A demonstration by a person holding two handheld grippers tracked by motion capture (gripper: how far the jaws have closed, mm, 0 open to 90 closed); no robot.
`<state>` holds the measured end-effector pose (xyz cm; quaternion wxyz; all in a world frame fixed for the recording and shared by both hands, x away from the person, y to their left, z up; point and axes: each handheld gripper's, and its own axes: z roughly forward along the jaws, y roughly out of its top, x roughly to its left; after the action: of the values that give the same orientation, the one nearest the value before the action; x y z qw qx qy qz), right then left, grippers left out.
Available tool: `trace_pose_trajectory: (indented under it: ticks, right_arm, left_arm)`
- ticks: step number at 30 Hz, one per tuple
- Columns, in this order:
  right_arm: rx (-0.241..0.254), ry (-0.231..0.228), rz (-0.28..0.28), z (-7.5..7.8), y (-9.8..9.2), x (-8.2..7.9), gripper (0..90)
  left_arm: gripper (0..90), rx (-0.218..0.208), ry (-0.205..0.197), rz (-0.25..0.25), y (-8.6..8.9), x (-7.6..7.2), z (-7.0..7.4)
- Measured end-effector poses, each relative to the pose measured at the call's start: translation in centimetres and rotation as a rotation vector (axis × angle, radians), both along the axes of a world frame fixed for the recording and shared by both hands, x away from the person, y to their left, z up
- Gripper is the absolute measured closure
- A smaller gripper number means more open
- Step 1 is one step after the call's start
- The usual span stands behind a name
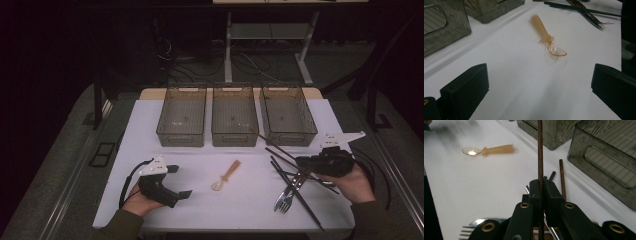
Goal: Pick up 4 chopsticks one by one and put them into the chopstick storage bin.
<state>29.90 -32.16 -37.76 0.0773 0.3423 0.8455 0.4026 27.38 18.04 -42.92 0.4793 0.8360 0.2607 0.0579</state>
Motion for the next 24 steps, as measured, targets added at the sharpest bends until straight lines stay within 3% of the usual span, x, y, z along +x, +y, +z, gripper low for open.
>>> trace_pose_trajectory:
  ticks: [11, 24]
  right_arm:
    - [0.003, -0.018, 0.020, 1.1, 3.7, 1.9, 85.6]
    - [-0.053, -0.013, 0.009, 3.0, 9.1, 5.7, 85.6]
  left_arm:
    - [0.1, -0.005, 0.001, -0.001, 0.0, 0.0, 0.0]
    - [0.1, -0.012, 0.001, -0.003, 0.0, 0.0, 0.0]
